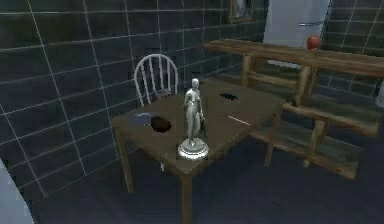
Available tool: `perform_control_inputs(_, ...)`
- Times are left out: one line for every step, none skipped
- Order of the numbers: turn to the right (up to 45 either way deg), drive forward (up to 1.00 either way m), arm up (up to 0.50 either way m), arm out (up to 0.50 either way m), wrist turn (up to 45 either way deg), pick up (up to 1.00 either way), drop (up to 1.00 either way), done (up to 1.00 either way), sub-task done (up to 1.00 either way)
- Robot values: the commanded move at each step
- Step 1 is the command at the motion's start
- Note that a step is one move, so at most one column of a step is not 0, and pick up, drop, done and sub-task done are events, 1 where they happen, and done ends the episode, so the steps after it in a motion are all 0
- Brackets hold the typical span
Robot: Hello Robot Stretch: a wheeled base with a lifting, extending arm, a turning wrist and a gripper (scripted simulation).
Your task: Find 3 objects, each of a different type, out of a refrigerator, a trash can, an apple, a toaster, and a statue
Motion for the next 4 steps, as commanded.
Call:
perform_control_inputs(0.0,0.00,0.00,0.00,0.0,0.00,0.00,0.00,1.00)
perform_control_inputs(42.0,0.00,0.00,0.00,0.0,0.00,0.00,0.00,0.00)
perform_control_inputs(0.0,1.00,0.00,0.00,0.0,0.00,0.00,0.00,0.00)
perform_control_inputs(6.0,0.00,0.00,0.00,0.0,0.00,0.00,0.00,0.00)
